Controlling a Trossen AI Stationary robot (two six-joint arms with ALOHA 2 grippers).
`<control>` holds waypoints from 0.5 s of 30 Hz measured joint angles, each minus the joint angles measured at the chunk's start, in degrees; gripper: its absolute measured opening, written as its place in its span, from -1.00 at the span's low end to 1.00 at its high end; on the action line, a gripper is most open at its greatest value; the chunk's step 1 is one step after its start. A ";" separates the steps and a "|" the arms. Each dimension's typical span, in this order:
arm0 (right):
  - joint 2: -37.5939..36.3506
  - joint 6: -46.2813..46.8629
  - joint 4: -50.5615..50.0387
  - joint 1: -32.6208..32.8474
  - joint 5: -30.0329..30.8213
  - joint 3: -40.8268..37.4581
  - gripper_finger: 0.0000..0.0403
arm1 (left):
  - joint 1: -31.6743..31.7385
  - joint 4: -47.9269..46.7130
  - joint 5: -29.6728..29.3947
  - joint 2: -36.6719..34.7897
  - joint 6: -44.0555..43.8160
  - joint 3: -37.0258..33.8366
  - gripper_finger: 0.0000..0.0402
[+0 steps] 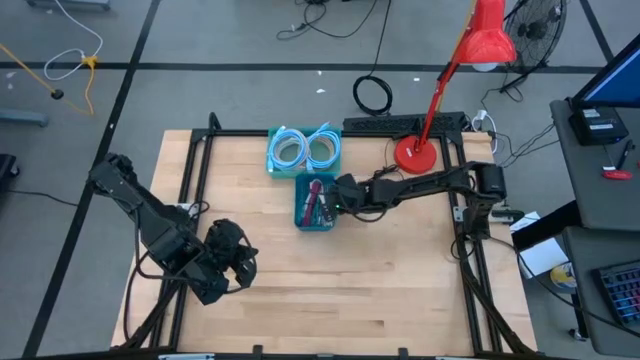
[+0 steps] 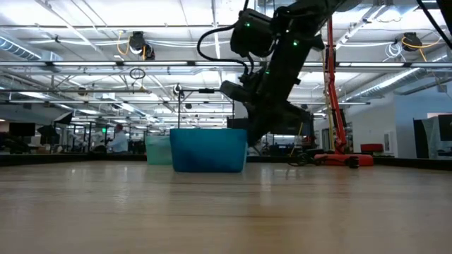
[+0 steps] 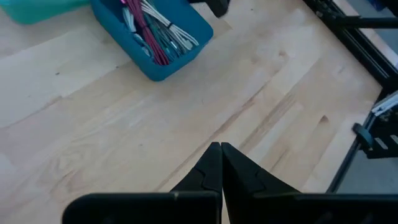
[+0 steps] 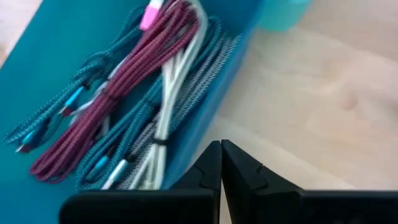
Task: Pick & Place USB Port
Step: Adjust the blue bin on the table, then return to Home Position
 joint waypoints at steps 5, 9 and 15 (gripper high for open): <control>-0.26 -0.78 -2.64 -0.61 2.28 1.29 -1.00 | -0.80 -0.75 0.01 0.00 -0.77 0.00 -1.00; -0.99 -0.85 -5.51 -0.86 2.36 1.26 -1.00 | -1.24 -4.42 0.03 0.00 -2.97 0.00 -1.00; -2.98 -0.83 -4.63 1.68 2.09 1.24 -1.00 | -1.20 -7.82 1.29 -0.53 -4.43 -0.02 -1.00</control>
